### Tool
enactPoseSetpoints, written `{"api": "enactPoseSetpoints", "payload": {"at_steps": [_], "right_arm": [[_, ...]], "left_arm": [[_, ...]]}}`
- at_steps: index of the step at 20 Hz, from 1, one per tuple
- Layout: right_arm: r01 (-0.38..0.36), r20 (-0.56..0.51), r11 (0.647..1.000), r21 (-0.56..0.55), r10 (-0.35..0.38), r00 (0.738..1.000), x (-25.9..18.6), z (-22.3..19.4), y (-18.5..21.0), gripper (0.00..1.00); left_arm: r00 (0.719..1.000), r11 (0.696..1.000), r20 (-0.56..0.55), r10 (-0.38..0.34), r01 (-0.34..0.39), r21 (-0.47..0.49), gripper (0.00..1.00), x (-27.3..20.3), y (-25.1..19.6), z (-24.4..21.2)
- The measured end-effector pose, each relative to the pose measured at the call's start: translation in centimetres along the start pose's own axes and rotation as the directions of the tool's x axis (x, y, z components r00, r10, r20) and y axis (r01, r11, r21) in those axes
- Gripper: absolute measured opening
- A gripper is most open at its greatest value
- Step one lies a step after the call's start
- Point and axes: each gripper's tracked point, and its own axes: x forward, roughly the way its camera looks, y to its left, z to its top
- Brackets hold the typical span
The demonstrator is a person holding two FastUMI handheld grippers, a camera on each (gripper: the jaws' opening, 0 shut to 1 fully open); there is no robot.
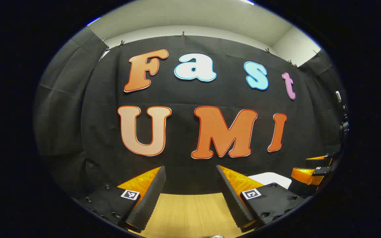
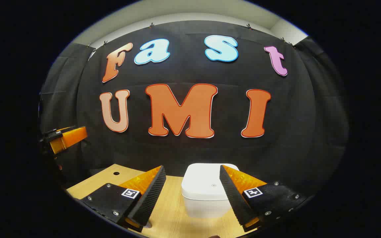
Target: Press the lid of the desktop garbage bin to open it, pick up the crumpled paper on the desktop and throw it into the bin, then pick up the pop can on the desktop and drop it into the bin, and finally close the garbage bin lid.
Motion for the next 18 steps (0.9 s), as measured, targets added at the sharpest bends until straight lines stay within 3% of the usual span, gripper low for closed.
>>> {"api": "enactPoseSetpoints", "payload": {"at_steps": [6, 10, 18], "right_arm": [[0.0, -0.026, 1.0, -0.005, 0.0, 1.0, 0.5, -0.9, -0.1, 0.99], [0.007, -0.029, 1.0, 0.023, -0.007, 1.0, 1.1, -0.3, 0.2, 0.99], [0.048, -0.025, 0.999, -0.004, -0.048, 0.999, 0.1, 0.2, 0.9, 0.98]], "left_arm": [[1.0, 1.0, -0.027, -0.011, 0.012, 0.006, 0.96, 0.1, 0.2, -0.3], [0.996, 0.998, -0.073, -0.055, 0.054, -0.022, 0.96, 0.3, -0.5, -1.2], [0.993, 0.997, -0.091, -0.078, 0.08, 0.023, 0.96, -1.4, 0.8, -2.5]]}}
